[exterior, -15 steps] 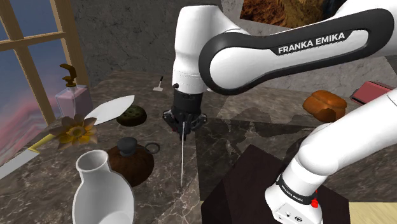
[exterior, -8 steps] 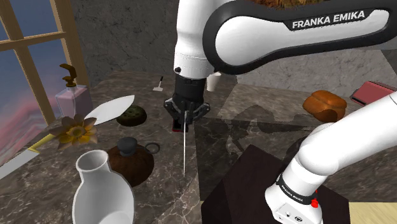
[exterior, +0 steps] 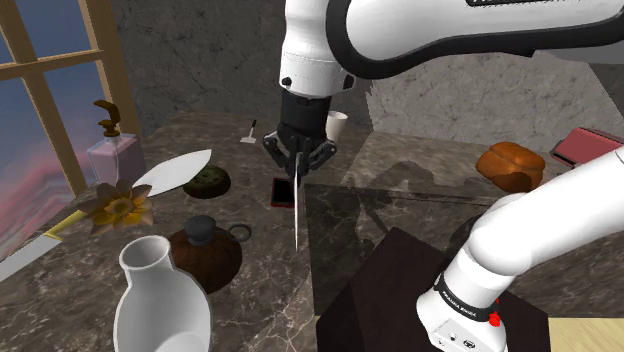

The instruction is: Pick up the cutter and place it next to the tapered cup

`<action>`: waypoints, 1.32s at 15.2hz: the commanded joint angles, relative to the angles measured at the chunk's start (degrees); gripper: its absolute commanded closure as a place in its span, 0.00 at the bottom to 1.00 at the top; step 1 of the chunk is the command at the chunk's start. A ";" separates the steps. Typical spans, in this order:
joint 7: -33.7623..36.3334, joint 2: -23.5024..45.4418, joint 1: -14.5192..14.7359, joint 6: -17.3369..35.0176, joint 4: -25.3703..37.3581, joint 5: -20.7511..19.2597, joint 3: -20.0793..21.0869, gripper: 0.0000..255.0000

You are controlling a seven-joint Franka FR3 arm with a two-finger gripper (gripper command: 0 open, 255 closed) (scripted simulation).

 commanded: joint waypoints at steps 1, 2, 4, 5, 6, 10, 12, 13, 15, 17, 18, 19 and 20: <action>-2.64 -0.37 -0.61 0.06 -0.88 -0.53 -2.09 1.00; -4.06 -0.51 -0.99 0.15 -1.33 -0.86 -3.20 1.00; -6.84 -0.59 -1.86 0.35 -2.05 -1.61 -5.32 1.00; -8.19 -0.53 -2.32 0.47 -2.32 -2.04 -6.35 1.00; -9.52 -0.40 -2.80 0.61 -2.52 -2.50 -7.36 1.00; -14.65 0.74 -4.99 1.21 -2.71 -4.48 -11.10 1.00; -17.09 1.68 -6.15 1.54 -2.43 -5.56 -12.87 1.00; -18.28 2.23 -6.76 1.71 -2.19 -6.10 -13.70 1.00; -20.59 3.51 -7.98 2.04 -1.51 -7.21 -15.33 1.00; -22.83 5.00 -9.22 2.36 -0.58 -8.31 -16.86 1.00; -23.91 5.82 -9.82 2.51 -0.02 -8.86 -17.61 1.00; -24.98 6.70 -10.43 2.64 0.61 -9.41 -18.33 1.00; -26.02 7.61 -11.04 2.77 1.31 -9.95 -19.03 1.00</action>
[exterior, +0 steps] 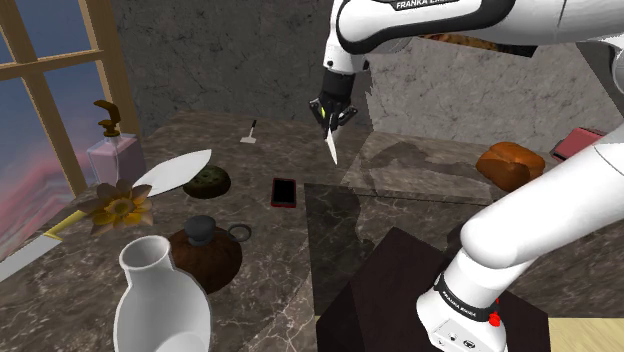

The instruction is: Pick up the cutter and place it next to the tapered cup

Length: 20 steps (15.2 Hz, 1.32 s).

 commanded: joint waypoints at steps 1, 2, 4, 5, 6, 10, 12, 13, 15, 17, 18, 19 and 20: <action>-2.44 1.53 -1.24 0.43 0.90 -1.03 -1.60 1.00; -3.45 2.54 -1.83 0.53 1.72 -1.56 -2.26 1.00; -5.41 4.68 -3.00 0.66 3.57 -2.57 -3.54 1.00; -6.36 5.82 -3.56 0.70 4.60 -3.06 -4.15 1.00; -7.30 6.99 -4.11 0.71 5.70 -3.54 -4.75 1.00; -10.87 12.06 -6.20 0.49 10.76 -5.31 -6.97 1.00; -12.58 14.82 -7.18 0.19 13.73 -6.10 -7.97 1.00; -13.41 16.25 -7.65 -0.01 15.33 -6.48 -8.46 1.00; -15.03 19.23 -8.55 -0.53 18.76 -7.17 -9.37 1.00; -16.61 22.36 -9.40 -1.22 22.54 -7.81 -10.21 1.00; -17.38 24.00 -9.81 -1.63 24.57 -8.11 -10.61 1.00; -18.14 25.68 -10.21 -2.10 26.69 -8.39 -11.00 1.00; -18.89 27.40 -10.58 -2.62 28.93 -8.65 -11.37 1.00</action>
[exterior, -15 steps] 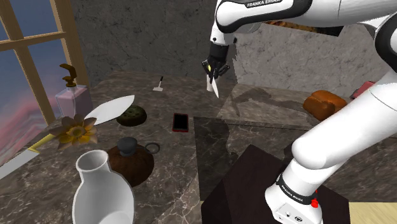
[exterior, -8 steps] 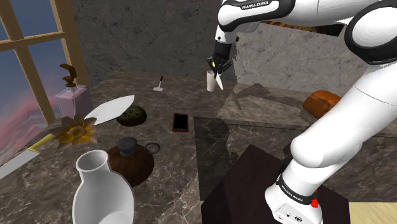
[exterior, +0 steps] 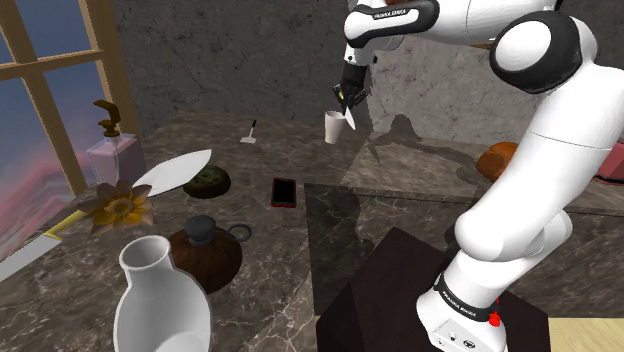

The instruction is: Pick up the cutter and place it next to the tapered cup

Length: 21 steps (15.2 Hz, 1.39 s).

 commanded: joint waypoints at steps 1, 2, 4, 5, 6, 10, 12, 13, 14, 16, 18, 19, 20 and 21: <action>-1.76 3.33 -0.87 -1.57 4.86 -0.48 -0.81 1.00; -1.99 3.89 -0.98 -1.76 5.61 -0.56 -0.91 1.00; -1.96 3.86 -1.01 -0.21 4.03 -0.56 -0.93 1.00; -1.95 3.87 -1.02 0.55 3.27 -0.57 -0.94 1.00; -1.93 3.91 -1.03 1.31 2.56 -0.58 -0.95 1.00; -1.85 4.15 -1.06 4.31 -0.21 -0.66 -0.98 1.00; -1.80 4.35 -1.07 5.79 -1.50 -0.72 -1.00 1.00; -1.77 4.46 -1.07 6.52 -2.12 -0.75 -1.01 1.00; -1.74 4.59 -1.07 7.25 -2.72 -0.78 -1.01 1.00; -1.68 4.88 -1.07 8.70 -3.88 -0.86 -1.03 1.00; -1.61 5.22 -1.06 10.14 -4.99 -0.95 -1.06 1.00; -1.57 5.41 -1.06 10.86 -5.52 -1.00 -1.07 1.00; -1.53 5.61 -1.06 11.57 -6.04 -1.05 -1.08 1.00; -1.49 5.82 -1.05 12.28 -6.54 -1.10 -1.10 1.00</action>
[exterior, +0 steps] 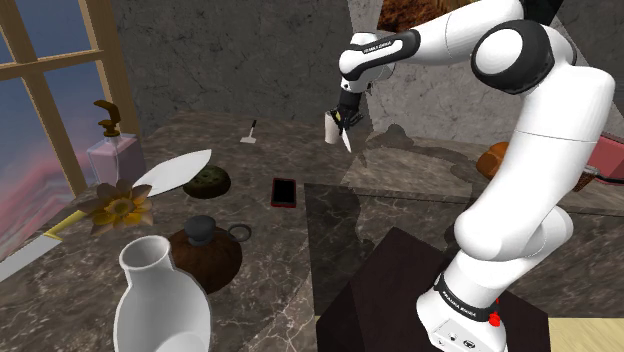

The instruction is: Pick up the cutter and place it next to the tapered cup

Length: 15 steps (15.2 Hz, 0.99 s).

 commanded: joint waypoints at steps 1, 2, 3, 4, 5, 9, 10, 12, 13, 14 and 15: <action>0.15 0.22 0.04 1.65 -1.41 -0.09 0.00 1.00; 0.20 0.46 0.05 2.35 -1.88 -0.15 -0.01 1.00; 0.24 0.70 0.05 3.05 -2.35 -0.21 -0.03 1.00; 0.29 0.95 0.06 3.75 -2.79 -0.28 -0.05 1.00; 0.34 1.22 0.08 4.44 -3.23 -0.35 -0.06 1.00; 0.56 2.38 0.13 7.19 -4.83 -0.65 -0.15 1.00; 0.62 2.70 0.15 7.87 -5.20 -0.73 -0.17 1.00; 0.75 3.36 0.18 9.22 -5.89 -0.91 -0.23 1.00; 0.81 3.71 0.20 9.89 -6.22 -1.00 -0.26 1.00; 0.88 4.07 0.22 10.55 -6.54 -1.09 -0.29 1.00; 0.95 4.43 0.24 11.22 -6.84 -1.19 -0.32 1.00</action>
